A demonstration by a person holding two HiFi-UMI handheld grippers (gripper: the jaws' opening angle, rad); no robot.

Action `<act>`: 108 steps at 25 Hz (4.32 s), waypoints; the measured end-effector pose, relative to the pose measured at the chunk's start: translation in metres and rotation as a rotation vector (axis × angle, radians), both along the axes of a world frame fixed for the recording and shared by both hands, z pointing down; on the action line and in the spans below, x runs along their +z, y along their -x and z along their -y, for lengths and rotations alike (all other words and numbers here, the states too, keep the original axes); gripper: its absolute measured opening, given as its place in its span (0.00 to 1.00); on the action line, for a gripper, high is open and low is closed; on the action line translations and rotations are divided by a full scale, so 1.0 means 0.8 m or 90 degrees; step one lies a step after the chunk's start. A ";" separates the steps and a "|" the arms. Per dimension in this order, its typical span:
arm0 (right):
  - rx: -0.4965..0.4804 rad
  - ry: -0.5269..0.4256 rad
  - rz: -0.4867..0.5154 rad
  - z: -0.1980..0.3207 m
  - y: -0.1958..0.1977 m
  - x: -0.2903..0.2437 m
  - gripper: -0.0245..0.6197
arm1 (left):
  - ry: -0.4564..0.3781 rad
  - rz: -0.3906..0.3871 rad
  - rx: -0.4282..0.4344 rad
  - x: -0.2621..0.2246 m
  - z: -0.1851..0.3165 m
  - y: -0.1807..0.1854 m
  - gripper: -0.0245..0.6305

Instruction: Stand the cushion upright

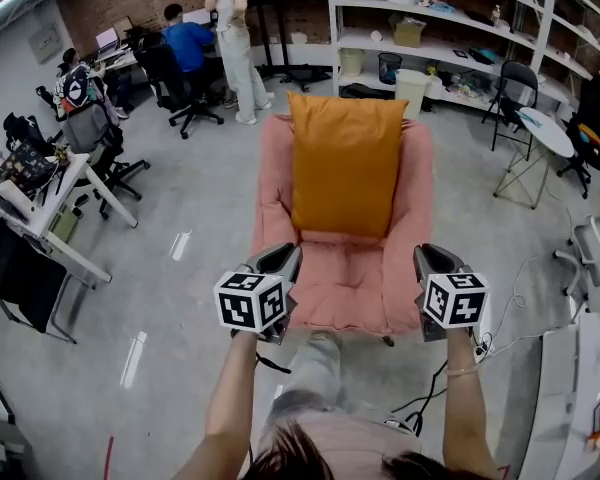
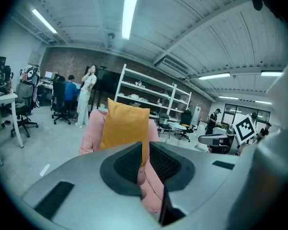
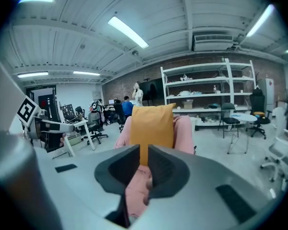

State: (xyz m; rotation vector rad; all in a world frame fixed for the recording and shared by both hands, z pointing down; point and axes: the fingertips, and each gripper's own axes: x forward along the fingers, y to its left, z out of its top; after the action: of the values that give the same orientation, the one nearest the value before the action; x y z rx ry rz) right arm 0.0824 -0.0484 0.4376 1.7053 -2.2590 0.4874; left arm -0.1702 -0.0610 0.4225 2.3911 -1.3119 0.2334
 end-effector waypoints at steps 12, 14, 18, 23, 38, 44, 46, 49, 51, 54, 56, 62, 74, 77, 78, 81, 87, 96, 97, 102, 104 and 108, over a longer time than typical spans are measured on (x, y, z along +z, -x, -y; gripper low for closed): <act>-0.010 -0.007 0.017 -0.078 0.014 -0.008 0.12 | -0.003 0.003 -0.017 -0.008 -0.083 0.011 0.11; -0.009 -0.008 0.023 -0.090 0.015 -0.010 0.11 | 0.001 0.003 -0.020 -0.009 -0.091 0.011 0.11; -0.011 -0.017 0.029 -0.112 0.023 -0.015 0.10 | -0.001 0.003 -0.025 -0.016 -0.110 0.012 0.10; -0.013 -0.034 0.030 -0.136 0.041 -0.025 0.09 | -0.006 0.014 -0.023 -0.026 -0.135 0.016 0.09; -0.002 -0.081 0.035 -0.228 0.078 -0.063 0.08 | -0.019 0.002 -0.009 -0.036 -0.219 0.041 0.08; 0.001 -0.080 0.036 -0.291 0.105 -0.068 0.08 | -0.023 -0.001 0.003 -0.045 -0.287 0.061 0.08; 0.005 -0.082 0.038 -0.309 0.112 -0.069 0.08 | -0.027 -0.001 0.002 -0.048 -0.308 0.069 0.08; 0.007 -0.083 0.043 -0.337 0.124 -0.071 0.08 | -0.027 -0.001 0.000 -0.049 -0.340 0.080 0.08; 0.006 -0.083 0.043 -0.354 0.131 -0.074 0.08 | -0.027 -0.003 0.000 -0.050 -0.359 0.086 0.08; 0.008 -0.088 0.039 -0.379 0.141 -0.080 0.08 | -0.036 -0.003 -0.005 -0.055 -0.381 0.096 0.06; 0.015 -0.094 0.037 -0.394 0.143 -0.084 0.08 | -0.045 -0.003 -0.010 -0.059 -0.393 0.103 0.04; 0.029 -0.101 0.031 -0.439 0.142 -0.099 0.08 | -0.056 -0.017 -0.004 -0.067 -0.428 0.104 0.04; 0.006 -0.108 0.028 -0.475 0.135 -0.110 0.07 | -0.063 -0.015 -0.037 -0.076 -0.463 0.095 0.03; -0.003 -0.111 0.028 -0.478 0.124 -0.114 0.07 | -0.068 -0.017 -0.055 -0.084 -0.469 0.085 0.03; -0.008 -0.111 0.029 -0.480 0.120 -0.115 0.07 | -0.068 -0.020 -0.062 -0.086 -0.471 0.081 0.03; -0.024 -0.112 0.024 -0.487 0.104 -0.116 0.06 | -0.066 -0.029 -0.077 -0.089 -0.480 0.065 0.03; -0.053 -0.098 0.020 -0.503 0.066 -0.111 0.06 | -0.068 -0.026 -0.111 -0.088 -0.501 0.029 0.03; -0.111 -0.104 0.030 -0.521 0.023 -0.104 0.06 | -0.065 -0.002 -0.154 -0.083 -0.535 -0.023 0.03; -0.113 -0.103 0.035 -0.522 0.018 -0.103 0.06 | -0.065 -0.002 -0.156 -0.082 -0.537 -0.029 0.03; -0.117 -0.100 0.049 -0.525 -0.001 -0.096 0.06 | -0.067 0.008 -0.164 -0.082 -0.547 -0.046 0.03; -0.117 -0.097 0.054 -0.527 -0.007 -0.092 0.06 | -0.066 0.013 -0.168 -0.081 -0.550 -0.050 0.03; -0.114 -0.088 0.063 -0.523 -0.018 -0.084 0.06 | -0.066 0.018 -0.173 -0.080 -0.548 -0.057 0.03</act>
State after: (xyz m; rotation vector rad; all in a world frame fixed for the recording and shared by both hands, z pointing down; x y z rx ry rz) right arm 0.0966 0.3700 0.3704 1.5505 -2.5415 0.3929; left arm -0.1243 0.3774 0.3586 2.2635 -1.6794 0.1233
